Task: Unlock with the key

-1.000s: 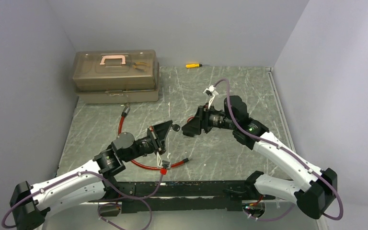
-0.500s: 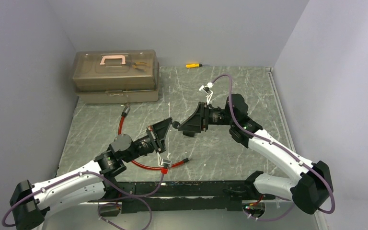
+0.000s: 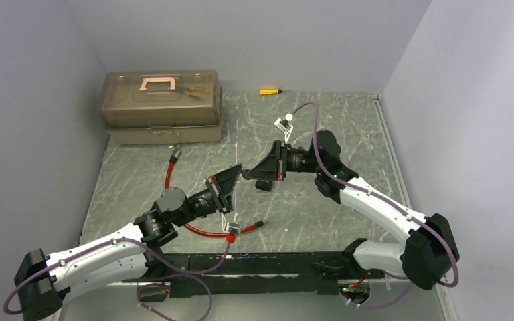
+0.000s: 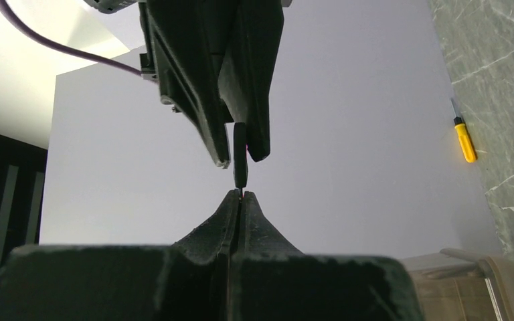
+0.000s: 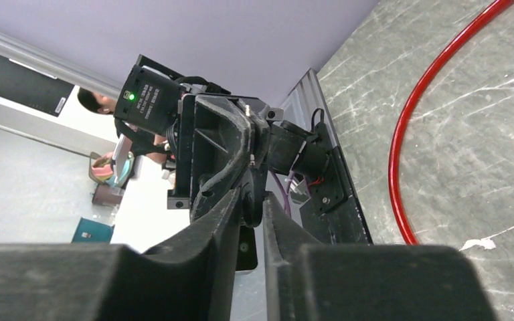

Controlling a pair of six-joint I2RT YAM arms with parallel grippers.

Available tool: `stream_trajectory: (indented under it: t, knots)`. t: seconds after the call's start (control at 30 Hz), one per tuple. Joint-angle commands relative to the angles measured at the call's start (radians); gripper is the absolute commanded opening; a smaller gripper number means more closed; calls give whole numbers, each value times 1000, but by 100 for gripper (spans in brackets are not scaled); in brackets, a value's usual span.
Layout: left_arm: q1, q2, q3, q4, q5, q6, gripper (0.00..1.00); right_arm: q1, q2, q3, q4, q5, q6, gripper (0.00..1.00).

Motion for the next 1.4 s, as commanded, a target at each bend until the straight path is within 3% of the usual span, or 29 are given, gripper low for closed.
stream_trajectory:
  t: [0.0, 0.13, 0.23, 0.3, 0.37, 0.47, 0.67, 0.77, 0.9, 1.17, 1.27, 1.37]
  knots:
    - [-7, 4, 4, 48, -11, 13, 0, -3, 5, -8, 139, 18, 50, 16]
    - [-10, -2, -1, 36, -8, 6, 0, -2, -5, -28, 155, 42, 59, 0]
    - [-10, -4, 4, 19, -12, -10, 1, -3, -19, -44, 149, 53, 57, 0]
    - [-12, -5, 16, -7, -19, -39, 18, -7, -33, -50, 115, 58, 39, 0]
    - [-12, -7, 36, -48, -38, -86, 47, -16, -55, -54, 49, 71, 5, 0]
    - [-12, -3, 91, -142, -92, -207, 70, -57, -102, -67, -79, 88, -65, 0]
    - [61, 38, 199, -387, -81, -459, 98, -159, -188, -92, -396, 145, -202, 0]
    - [158, 104, 255, -536, 24, -517, 100, -200, -219, -84, -552, 222, -265, 0]
    - [243, 234, 300, -685, 193, -373, 99, -225, -234, -55, -721, 379, -331, 0]
    - [344, 629, 466, -736, 380, 61, 99, -262, -242, -47, -844, 551, -376, 0]
    - [377, 792, 597, -818, 446, 222, 100, -282, -249, -37, -874, 584, -383, 0]
    - [410, 939, 791, -1032, 539, 468, 99, -304, -261, -30, -893, 594, -381, 0]
